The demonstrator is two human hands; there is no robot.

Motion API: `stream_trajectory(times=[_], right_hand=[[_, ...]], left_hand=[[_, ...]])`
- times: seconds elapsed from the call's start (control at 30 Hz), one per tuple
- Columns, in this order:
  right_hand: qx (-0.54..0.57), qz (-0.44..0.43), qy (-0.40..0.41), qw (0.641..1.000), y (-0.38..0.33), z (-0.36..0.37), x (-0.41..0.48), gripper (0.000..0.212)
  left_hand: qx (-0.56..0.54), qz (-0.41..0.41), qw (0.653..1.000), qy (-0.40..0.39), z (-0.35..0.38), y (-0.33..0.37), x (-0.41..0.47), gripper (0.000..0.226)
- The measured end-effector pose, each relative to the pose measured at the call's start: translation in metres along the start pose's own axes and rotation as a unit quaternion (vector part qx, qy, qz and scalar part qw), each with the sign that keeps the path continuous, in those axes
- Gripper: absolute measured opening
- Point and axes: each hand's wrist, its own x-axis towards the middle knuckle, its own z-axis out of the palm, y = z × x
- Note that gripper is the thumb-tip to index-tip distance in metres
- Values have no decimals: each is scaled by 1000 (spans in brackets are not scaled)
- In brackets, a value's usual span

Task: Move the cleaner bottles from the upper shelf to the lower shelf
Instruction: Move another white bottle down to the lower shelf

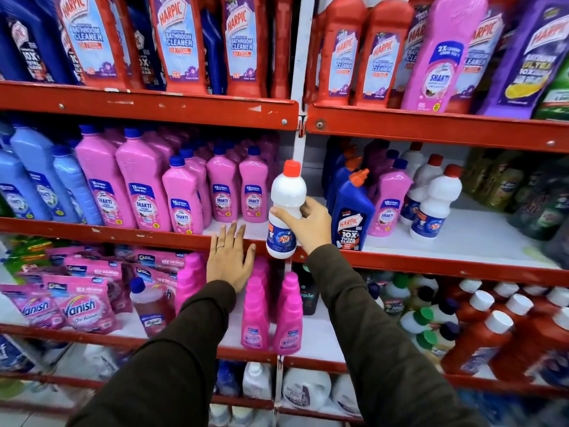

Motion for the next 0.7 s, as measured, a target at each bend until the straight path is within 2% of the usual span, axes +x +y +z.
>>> stream_trajectory(times=[0.2, 0.4, 0.7], right_hand=[[1, 1, 27, 1000, 11, -67, -24, 38], [-8, -4, 82, 997, 16, -150, -34, 39], [-12, 2, 159, 987, 16, -270, -7, 36]], left_hand=[[-50, 49, 995, 72, 17, 71, -29, 60], [-84, 111, 987, 82, 47, 140, -45, 54], [-115, 187, 975, 22, 90, 238, -44, 53]])
